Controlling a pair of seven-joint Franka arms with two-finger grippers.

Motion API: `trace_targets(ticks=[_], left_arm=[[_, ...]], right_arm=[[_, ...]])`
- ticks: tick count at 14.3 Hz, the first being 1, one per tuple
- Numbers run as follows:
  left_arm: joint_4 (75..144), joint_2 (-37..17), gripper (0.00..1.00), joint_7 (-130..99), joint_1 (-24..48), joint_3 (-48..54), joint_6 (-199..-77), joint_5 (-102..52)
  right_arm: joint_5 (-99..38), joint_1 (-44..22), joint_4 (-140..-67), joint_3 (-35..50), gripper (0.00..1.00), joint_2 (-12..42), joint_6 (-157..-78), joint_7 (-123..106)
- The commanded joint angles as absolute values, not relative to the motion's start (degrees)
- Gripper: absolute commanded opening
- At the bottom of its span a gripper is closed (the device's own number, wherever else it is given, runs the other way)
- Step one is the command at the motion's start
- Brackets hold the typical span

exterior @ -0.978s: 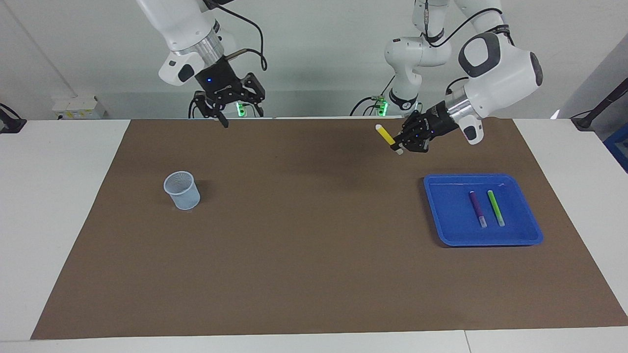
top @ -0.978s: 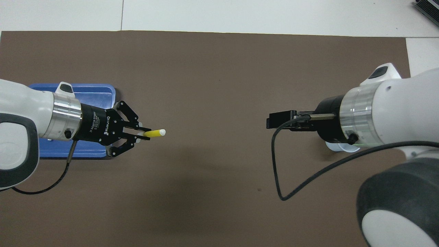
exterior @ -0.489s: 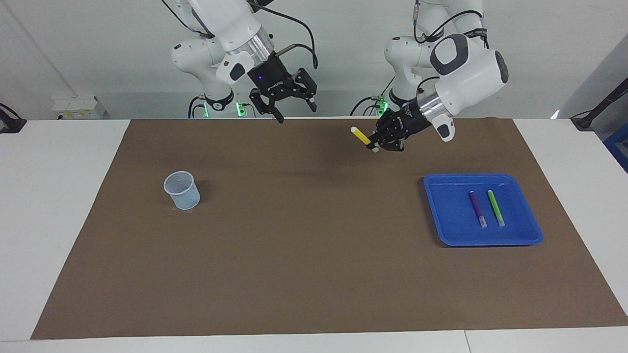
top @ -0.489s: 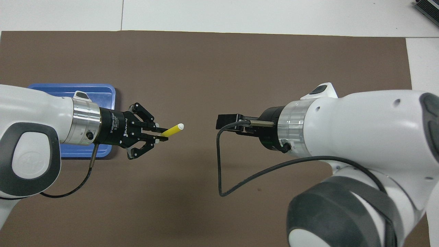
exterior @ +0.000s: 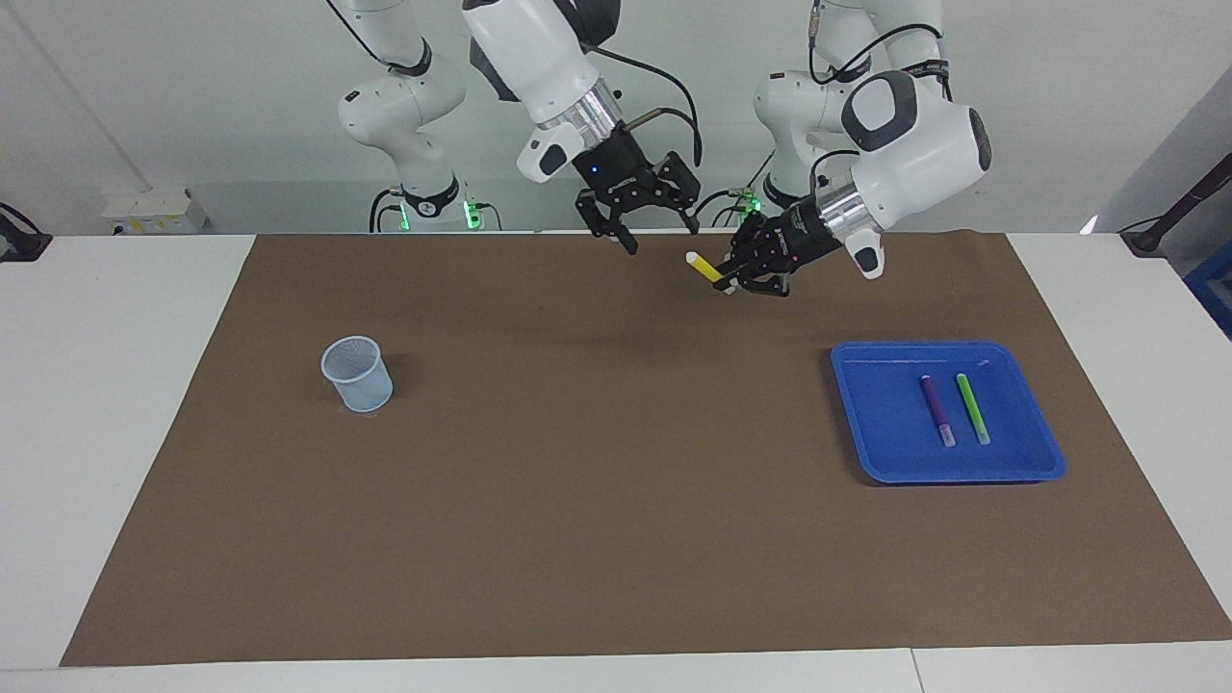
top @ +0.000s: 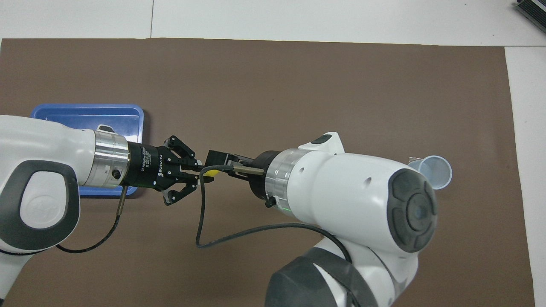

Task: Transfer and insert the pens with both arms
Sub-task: 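Grasp the yellow pen tip with the right gripper from the left gripper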

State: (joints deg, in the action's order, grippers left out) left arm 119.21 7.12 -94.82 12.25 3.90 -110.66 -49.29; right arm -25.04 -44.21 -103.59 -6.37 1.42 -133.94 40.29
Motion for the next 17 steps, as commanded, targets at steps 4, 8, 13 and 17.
trace_targets(ticks=[4, 8, 13, 17], left_arm=[[121.5, 9.3, 0.0, -97.2, 13.4, 3.2, -112.0, -51.0], [121.4, 9.3, 0.0, -97.2, 13.4, 3.2, -112.0, -51.4], [121.4, 9.3, 0.0, -97.7, 13.5, 3.2, -111.8, -51.9], [121.3, 9.3, 0.0, -98.4, 14.1, 3.2, -111.7, -52.2]], right_arm=[[-26.2, -45.0, -103.4, -6.7, 0.89, 3.5, -136.6, 39.6], [-26.2, -45.0, -103.1, -6.7, 0.73, 3.8, -136.7, 39.2], [-26.1, -45.0, -103.1, -6.7, 0.27, 3.8, -136.6, 39.2], [-26.2, -44.9, -103.1, -6.7, 0.0, 3.8, -136.4, 39.2]])
